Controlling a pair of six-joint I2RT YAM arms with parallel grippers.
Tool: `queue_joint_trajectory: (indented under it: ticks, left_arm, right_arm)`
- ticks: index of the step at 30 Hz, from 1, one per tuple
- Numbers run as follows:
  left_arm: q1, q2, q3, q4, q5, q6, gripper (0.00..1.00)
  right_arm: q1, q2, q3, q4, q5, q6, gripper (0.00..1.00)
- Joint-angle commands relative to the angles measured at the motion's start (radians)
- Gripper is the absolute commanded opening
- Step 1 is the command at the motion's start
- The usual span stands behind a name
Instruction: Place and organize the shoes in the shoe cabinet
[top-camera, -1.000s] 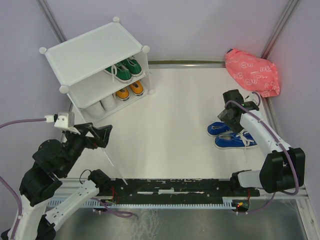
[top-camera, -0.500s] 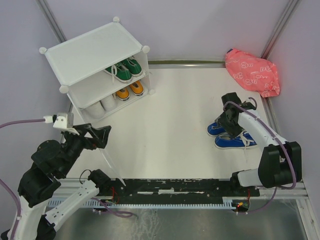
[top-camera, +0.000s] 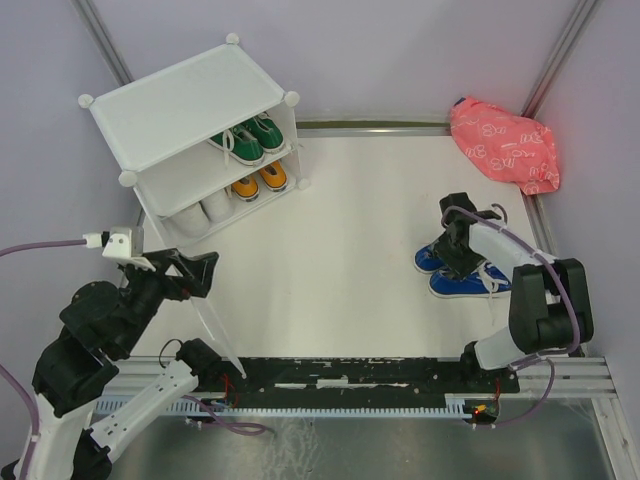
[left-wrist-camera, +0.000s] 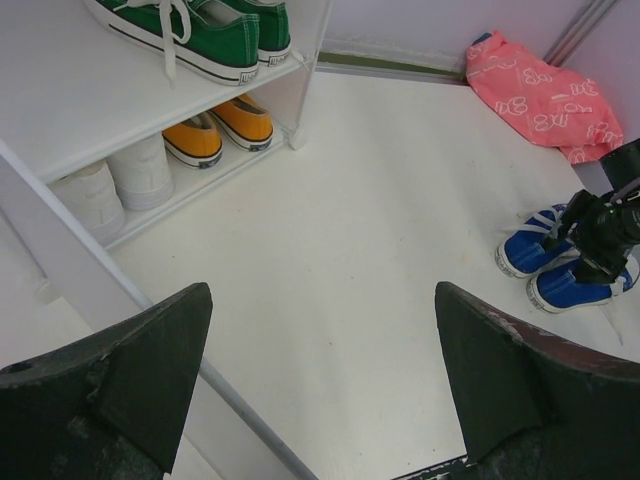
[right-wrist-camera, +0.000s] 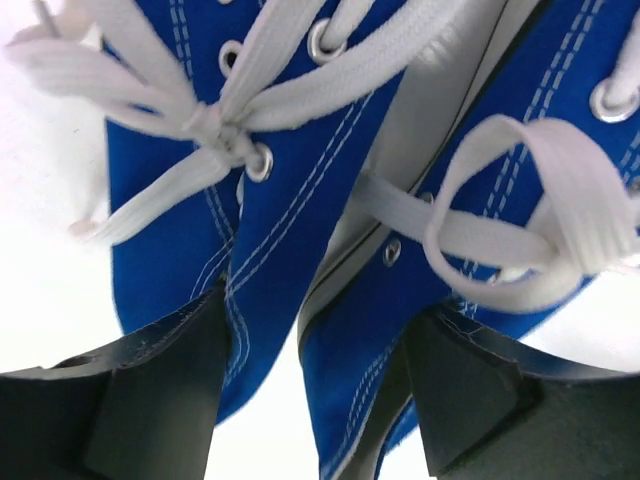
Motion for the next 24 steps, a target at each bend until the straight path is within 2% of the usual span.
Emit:
queue_joint_trajectory:
  ticks: [1, 2, 5, 6, 7, 11, 14, 21, 24]
  left_arm:
    - [0.002, 0.001, 0.006, -0.132, -0.027, 0.000, 0.99]
    - [0.002, 0.002, 0.007, -0.136, -0.030, -0.001, 0.99]
    - [0.002, 0.002, 0.015, -0.148, -0.040, -0.004, 0.99]
    - [0.001, 0.004, 0.018, -0.153, -0.042, -0.004, 0.99]
    - [0.002, 0.006, 0.024, -0.155, -0.043, -0.004, 0.99]
    - [0.002, 0.012, 0.047, -0.156, -0.042, -0.004, 0.99]
    - [0.002, 0.010, 0.053, -0.148, -0.040, -0.007, 0.99]
    - [0.002, -0.004, 0.028, -0.132, -0.026, -0.024, 0.99]
    - [0.002, -0.009, 0.024, -0.127, -0.024, -0.027, 0.99]
  right_arm:
    - [-0.006, 0.070, -0.030, 0.114, 0.048, -0.015, 0.71]
    - [-0.006, 0.081, -0.037, 0.128, 0.051, -0.021, 0.61]
    - [-0.005, 0.077, -0.068, 0.179, 0.046, -0.059, 0.17]
    - [-0.001, 0.062, -0.080, 0.210, 0.043, -0.082, 0.06]
    - [0.006, 0.038, -0.090, 0.230, 0.045, -0.107, 0.02]
    - [0.103, -0.057, -0.062, 0.285, 0.096, -0.246, 0.02]
    - [0.253, -0.048, 0.044, 0.306, 0.114, -0.389, 0.02]
    - [0.559, 0.190, 0.362, 0.381, -0.023, -0.597, 0.02]
    - [0.681, 0.352, 0.551, 0.372, -0.057, -0.760, 0.02]
